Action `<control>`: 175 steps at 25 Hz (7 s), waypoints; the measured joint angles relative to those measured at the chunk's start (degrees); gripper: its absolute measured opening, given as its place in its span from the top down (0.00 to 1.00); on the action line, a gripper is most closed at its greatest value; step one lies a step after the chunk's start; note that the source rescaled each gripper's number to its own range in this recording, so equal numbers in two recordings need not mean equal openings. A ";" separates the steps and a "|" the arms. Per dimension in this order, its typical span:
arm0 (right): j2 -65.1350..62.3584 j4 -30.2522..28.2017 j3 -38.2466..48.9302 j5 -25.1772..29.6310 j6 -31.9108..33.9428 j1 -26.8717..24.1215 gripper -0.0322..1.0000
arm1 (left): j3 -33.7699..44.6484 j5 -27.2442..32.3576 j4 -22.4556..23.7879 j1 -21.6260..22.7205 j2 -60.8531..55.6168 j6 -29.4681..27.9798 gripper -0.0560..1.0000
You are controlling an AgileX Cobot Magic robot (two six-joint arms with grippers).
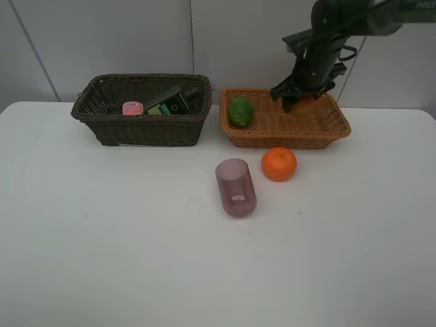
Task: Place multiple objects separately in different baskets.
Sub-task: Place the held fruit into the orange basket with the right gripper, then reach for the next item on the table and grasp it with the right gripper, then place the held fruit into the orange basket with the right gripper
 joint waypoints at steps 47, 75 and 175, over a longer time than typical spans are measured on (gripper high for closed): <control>-5.83 1.25 -0.02 7.83 2.96 0.00 0.05 | 0.00 0.00 0.00 0.00 0.00 0.00 0.24; -23.59 10.87 23.08 6.36 6.90 5.25 0.05 | 0.00 0.00 0.00 0.00 0.00 0.00 0.24; -3.27 8.60 23.28 -4.62 25.09 7.83 0.64 | 0.00 0.00 0.02 0.00 0.00 0.00 0.24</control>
